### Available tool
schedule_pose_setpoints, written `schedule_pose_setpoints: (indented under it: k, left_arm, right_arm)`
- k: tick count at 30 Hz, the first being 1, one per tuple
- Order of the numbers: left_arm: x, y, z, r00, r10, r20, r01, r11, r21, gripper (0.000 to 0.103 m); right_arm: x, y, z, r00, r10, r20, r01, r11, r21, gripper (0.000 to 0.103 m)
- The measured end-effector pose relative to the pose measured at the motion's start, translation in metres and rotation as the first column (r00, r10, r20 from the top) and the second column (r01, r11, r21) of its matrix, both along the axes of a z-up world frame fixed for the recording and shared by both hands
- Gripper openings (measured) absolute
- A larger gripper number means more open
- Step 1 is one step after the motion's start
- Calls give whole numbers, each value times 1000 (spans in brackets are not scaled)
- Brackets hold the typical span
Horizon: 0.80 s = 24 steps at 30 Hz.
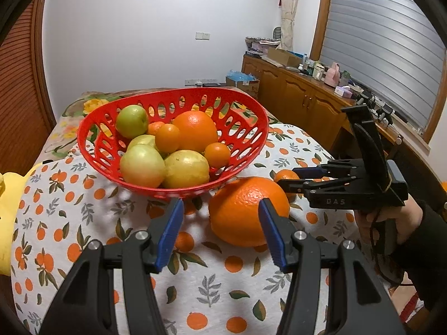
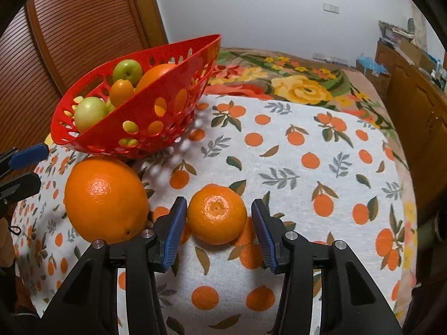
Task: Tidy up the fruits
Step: 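Withdraw both tools toward the large orange and a mandarin on the sheet, then close the left tool on the large orange while the right tool grips the mandarin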
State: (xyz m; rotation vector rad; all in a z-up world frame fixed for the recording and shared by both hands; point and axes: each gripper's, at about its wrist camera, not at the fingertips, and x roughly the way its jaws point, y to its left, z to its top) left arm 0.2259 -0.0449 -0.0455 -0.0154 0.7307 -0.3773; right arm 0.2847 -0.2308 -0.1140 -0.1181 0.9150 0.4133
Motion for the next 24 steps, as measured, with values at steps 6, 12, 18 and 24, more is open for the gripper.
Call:
schedule_pose_setpoints:
  k: [6, 12, 18, 24]
  left_arm:
    - [4, -7, -4, 1000, -11, -18, 11, 1000, -12, 55]
    - [7, -21, -9, 999, -33, -35, 32, 999, -17, 55]
    - [12, -36, -16, 998, -32, -60, 31, 999, -16, 56]
    - [15, -41, -19, 999, -11, -52, 10, 1000, -8, 68]
  right_arm:
    - [-3, 0, -1, 1000, 22, -3, -22, 1000, -1, 42]
    - [-13, -16, 4, 1000, -3, 18, 4, 1000, -19, 42]
    - [-20, -32, 5, 999, -24, 23, 24, 999, -31, 42]
    - [-23, -39, 4, 999, -26, 26, 27, 999, -24, 42]
